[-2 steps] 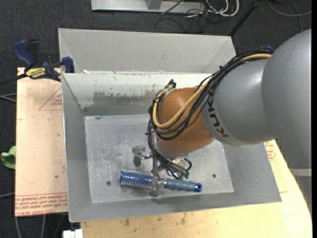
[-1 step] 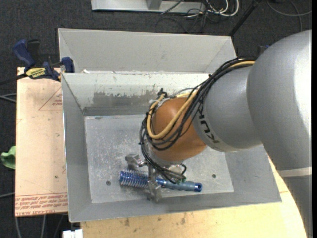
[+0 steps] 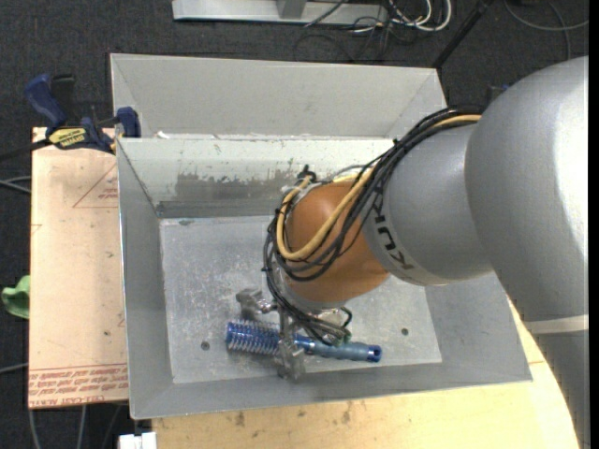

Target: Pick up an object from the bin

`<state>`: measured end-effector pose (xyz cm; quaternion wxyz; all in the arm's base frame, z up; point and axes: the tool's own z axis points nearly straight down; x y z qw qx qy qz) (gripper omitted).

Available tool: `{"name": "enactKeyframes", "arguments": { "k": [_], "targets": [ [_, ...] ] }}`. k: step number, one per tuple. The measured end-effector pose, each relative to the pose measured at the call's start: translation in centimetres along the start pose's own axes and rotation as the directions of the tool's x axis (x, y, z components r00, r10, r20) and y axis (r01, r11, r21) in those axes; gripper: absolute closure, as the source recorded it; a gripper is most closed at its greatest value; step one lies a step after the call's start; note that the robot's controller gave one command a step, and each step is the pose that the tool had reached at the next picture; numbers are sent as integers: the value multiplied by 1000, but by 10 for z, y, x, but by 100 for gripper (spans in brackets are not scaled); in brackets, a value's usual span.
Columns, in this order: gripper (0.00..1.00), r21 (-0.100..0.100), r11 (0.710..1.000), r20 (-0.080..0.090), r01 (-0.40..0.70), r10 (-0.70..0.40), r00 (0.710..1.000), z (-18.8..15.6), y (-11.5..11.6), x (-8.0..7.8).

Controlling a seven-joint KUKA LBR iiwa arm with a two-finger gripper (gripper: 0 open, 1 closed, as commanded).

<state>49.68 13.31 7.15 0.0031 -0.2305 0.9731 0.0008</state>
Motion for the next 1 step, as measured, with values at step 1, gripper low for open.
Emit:
{"name": "enactKeyframes", "arguments": {
  "k": [1],
  "targets": [
    [100, -1, 1000, -7, 1, -1, 1000, 1, 1, 2]
  ]
}}
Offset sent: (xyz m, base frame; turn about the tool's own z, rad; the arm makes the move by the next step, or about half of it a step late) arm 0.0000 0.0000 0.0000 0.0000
